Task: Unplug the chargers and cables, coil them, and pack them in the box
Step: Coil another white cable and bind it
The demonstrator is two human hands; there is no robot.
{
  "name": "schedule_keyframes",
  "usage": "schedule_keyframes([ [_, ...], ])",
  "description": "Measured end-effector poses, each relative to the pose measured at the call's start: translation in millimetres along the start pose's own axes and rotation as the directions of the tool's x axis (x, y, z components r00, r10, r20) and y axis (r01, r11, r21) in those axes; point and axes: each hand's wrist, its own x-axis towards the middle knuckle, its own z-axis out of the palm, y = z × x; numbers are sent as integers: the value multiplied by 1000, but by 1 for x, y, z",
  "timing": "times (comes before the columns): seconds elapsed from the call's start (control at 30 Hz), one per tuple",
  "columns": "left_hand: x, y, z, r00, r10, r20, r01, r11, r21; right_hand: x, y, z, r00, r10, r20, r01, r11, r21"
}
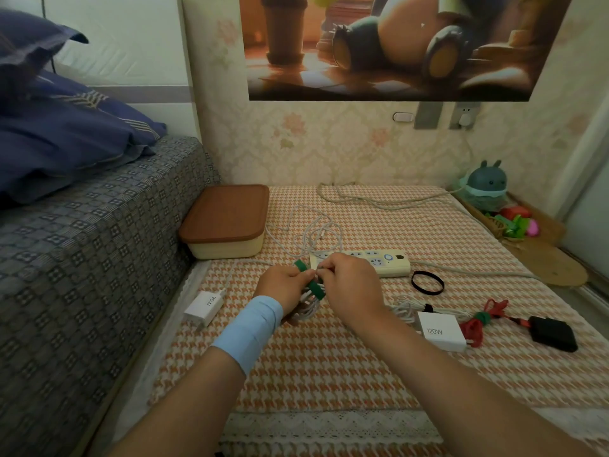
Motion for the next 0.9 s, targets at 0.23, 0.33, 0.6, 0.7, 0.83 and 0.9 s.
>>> schedule_keyframes([
  [0.23,1,2,6,998,-57,13,57,998,18,3,5,6,999,-39,29,37,998,44],
  [0.33,3,6,1,976,-182,118,192,978,-83,-2,6,10,980,-199,-11,200,979,49],
  [0.6,8,2,-13,969,-170,179,187,979,-83,-4,6,18,805,-580,-125,585,811,5],
  [0.7,7,1,-16,964,-198,178,224,965,-136,0,9,18,810,-584,-48,586,810,30],
  [0.83,5,1,-18,961,-234,145,256,955,-152,0,11,17,828,-556,72,552,831,65],
  [0.9,6,0,-20,972,-213,98,228,957,-177,-1,10,13,832,-539,129,534,842,75],
])
